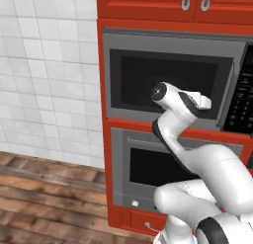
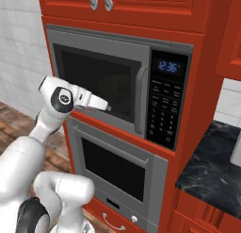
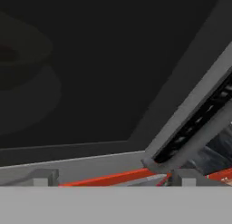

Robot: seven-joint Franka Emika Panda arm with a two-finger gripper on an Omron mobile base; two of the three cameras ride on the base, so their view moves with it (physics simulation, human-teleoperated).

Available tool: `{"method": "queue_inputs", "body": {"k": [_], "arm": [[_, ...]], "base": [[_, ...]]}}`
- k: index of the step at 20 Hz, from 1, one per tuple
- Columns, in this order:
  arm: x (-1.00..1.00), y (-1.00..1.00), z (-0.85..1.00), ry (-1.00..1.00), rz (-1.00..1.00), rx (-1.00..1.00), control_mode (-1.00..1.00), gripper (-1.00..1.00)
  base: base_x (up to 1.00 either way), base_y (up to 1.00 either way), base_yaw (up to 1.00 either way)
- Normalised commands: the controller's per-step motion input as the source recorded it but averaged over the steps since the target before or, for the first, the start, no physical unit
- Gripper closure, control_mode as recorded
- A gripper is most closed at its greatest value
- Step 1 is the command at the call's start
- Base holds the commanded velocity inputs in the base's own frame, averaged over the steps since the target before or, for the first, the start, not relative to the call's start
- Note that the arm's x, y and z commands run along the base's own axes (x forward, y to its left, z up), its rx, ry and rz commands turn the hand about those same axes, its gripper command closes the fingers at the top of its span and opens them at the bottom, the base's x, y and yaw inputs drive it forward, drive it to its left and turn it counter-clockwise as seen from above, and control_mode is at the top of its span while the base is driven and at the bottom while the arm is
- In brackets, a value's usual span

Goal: Place the bowl containing the steak and bell pepper in the microwave. Close the microwave door and press the start button to microwave the meal.

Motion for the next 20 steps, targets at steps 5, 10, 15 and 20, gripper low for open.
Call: {"method": "queue_inputs", "body": {"k": [5, 10, 15, 20], "arm": [[-0.99, 0.00, 0.54, -0.16, 0.00, 0.00, -1.00, -1.00], [-1.00, -0.04, 0.18, -0.19, -0.01, 0.11, -1.00, -1.00], [-0.94, -0.26, -0.02, -0.29, -0.07, 0.34, -1.00, -1.00], [-0.54, -0.49, 0.00, -0.30, 0.00, 0.45, -1.00, -1.00]], "base": [[0.00, 0.00, 0.00], [0.00, 0.00, 0.00], [0.00, 0.00, 0.00], [0.00, 0.00, 0.00]]}}
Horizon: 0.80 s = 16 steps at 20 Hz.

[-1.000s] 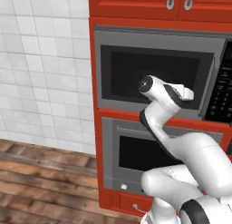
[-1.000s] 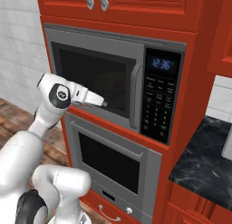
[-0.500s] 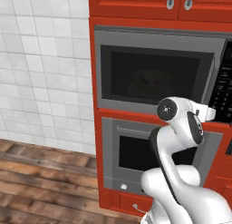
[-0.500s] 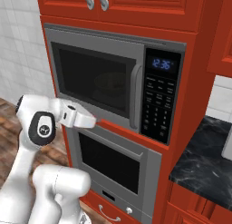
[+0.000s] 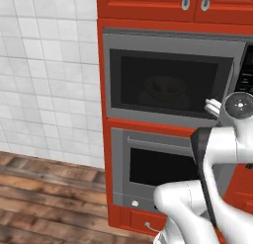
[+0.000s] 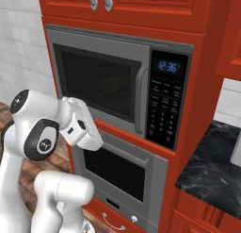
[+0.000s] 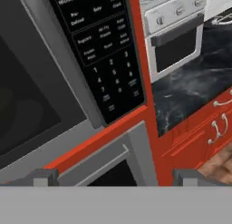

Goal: Place the bowl containing the steak and bell pepper in the microwave. Close the microwave door and press the start button to microwave the meal.

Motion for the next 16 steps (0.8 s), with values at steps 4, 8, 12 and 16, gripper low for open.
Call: {"method": "queue_inputs", "body": {"k": [4, 8, 12, 16], "arm": [[-0.34, -0.60, -0.21, -0.36, 0.13, 0.40, -1.00, -1.00], [-0.10, -0.37, -0.31, -0.32, 0.17, 0.18, -1.00, -1.00], [-0.03, -0.22, -0.43, -0.26, 0.21, 0.13, -1.00, -1.00], [-0.03, -0.03, -0.41, -0.20, 0.19, 0.07, -1.00, 1.00]], "base": [[0.00, 0.00, 0.00], [0.00, 0.00, 0.00], [0.00, 0.00, 0.00], [0.00, 0.00, 0.00]]}}
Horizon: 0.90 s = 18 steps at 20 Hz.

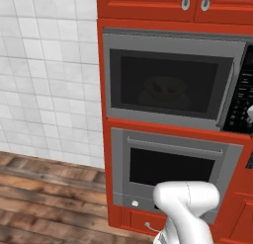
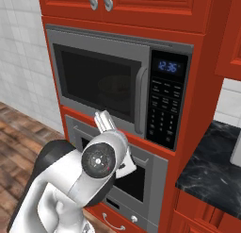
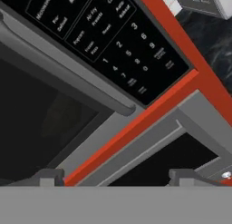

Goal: Place the bowl containing the steak and bell pepper in the microwave. Close the microwave door and press the start button to microwave the meal.

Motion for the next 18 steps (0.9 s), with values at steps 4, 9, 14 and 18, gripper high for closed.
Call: {"method": "queue_inputs", "body": {"k": [4, 9, 14, 18], "arm": [[-0.02, 0.00, -0.17, -0.08, 0.07, 0.01, -1.00, 1.00], [0.00, -0.01, -0.05, -0.04, 0.04, 0.02, -1.00, 1.00], [0.04, -0.04, -0.04, -0.01, 0.01, 0.09, -1.00, 1.00], [0.12, -0.18, -0.11, 0.00, 0.00, 0.16, -1.00, 1.00]], "base": [[0.00, 0.00, 0.00], [0.00, 0.00, 0.00], [0.00, 0.00, 0.00], [0.00, 0.00, 0.00]]}}
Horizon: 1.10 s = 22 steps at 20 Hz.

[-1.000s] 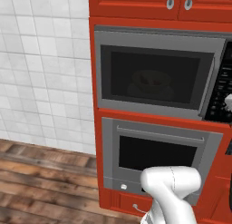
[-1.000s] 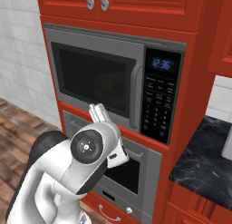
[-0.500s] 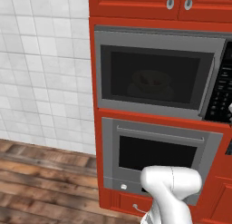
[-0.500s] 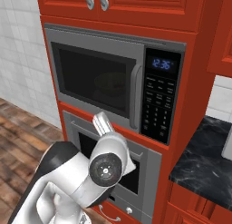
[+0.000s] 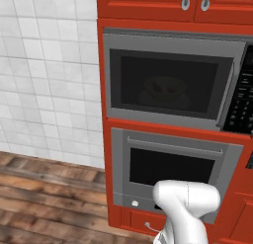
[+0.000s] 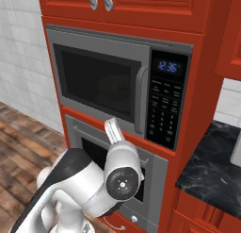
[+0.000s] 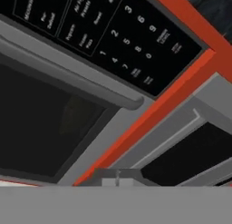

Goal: Place the bowl containing the steak and bell pepper in the microwave. Close the microwave door and press the start button to microwave the meal.

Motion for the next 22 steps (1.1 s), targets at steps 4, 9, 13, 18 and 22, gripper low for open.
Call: {"method": "queue_inputs", "body": {"k": [4, 9, 13, 18, 22], "arm": [[0.21, -0.19, -0.18, 0.00, 0.00, 0.17, -1.00, 1.00], [0.36, -0.01, -0.16, 0.00, 0.00, 0.09, -1.00, 1.00], [0.40, 0.00, -0.12, 0.00, 0.00, 0.08, -1.00, 1.00], [0.26, -0.10, -0.03, 0.00, 0.00, 0.10, -1.00, 1.00], [0.21, -0.16, -0.05, 0.00, 0.00, 0.07, -1.00, 1.00]], "base": [[0.00, 0.00, 0.00], [0.00, 0.00, 0.00], [0.00, 0.00, 0.00], [0.00, 0.00, 0.00], [0.00, 0.00, 0.00]]}}
